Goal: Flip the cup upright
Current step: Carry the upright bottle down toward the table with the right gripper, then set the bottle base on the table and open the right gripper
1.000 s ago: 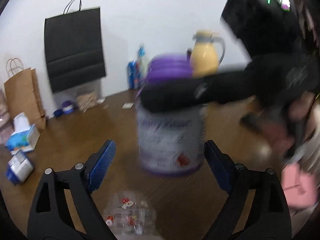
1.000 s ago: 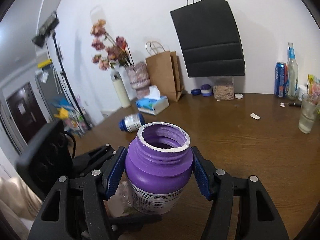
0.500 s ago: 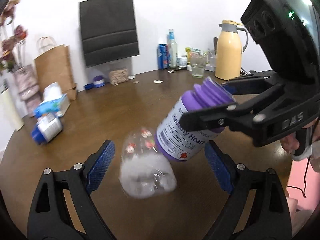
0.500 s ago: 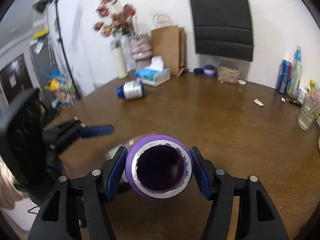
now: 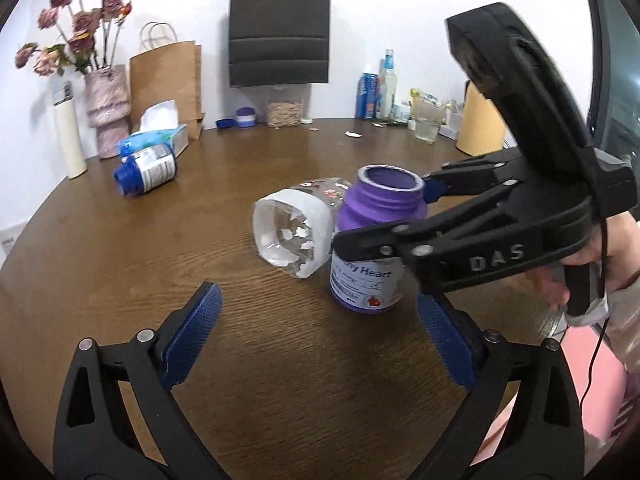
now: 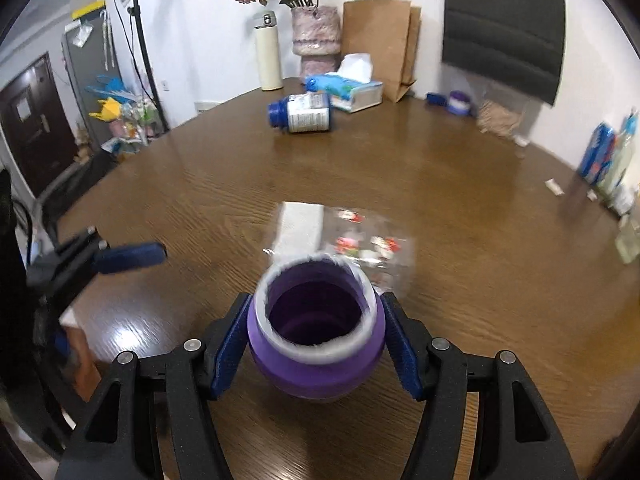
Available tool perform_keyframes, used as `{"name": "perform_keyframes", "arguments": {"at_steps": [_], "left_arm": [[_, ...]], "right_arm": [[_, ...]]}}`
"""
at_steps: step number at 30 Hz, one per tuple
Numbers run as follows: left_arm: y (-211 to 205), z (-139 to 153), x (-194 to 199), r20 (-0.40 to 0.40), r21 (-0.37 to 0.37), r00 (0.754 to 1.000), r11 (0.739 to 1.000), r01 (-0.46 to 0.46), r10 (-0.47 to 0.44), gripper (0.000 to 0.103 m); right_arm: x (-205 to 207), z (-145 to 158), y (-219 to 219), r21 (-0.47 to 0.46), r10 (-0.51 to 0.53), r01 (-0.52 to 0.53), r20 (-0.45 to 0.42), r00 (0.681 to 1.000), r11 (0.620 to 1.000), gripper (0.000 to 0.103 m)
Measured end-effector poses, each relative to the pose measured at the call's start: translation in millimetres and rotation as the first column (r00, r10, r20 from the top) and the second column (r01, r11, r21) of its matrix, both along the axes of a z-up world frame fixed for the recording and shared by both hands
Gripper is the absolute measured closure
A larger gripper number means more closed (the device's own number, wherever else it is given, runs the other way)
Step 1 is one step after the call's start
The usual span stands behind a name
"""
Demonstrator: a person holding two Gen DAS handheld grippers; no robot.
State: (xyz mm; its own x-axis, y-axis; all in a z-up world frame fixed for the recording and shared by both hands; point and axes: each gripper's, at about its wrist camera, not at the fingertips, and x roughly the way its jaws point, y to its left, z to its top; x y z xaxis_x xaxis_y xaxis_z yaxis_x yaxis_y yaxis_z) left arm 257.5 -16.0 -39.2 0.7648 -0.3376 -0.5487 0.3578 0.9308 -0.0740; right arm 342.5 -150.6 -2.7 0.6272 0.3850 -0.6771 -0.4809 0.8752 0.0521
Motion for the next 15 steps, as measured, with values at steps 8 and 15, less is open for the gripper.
{"name": "perform_keyframes", "arguments": {"at_steps": [8, 15], "left_arm": [[7.8, 0.1, 0.5, 0.002, -0.025, 0.997, 0.996, -0.082, 0.083, 0.006], [27.9, 28.0, -16.4, 0.138, -0.02, 0.967, 0.976, -0.216, 0.216, 0.0]], "right_arm": [[-11.2, 3.7, -3.3, 0.021, -0.05, 0.05, 0.032, 0.998, 0.999, 0.021], [-49.7, 43.2, -42.7, 0.138, -0.098, 0.08, 0.123, 0.988, 0.987, 0.021]]}}
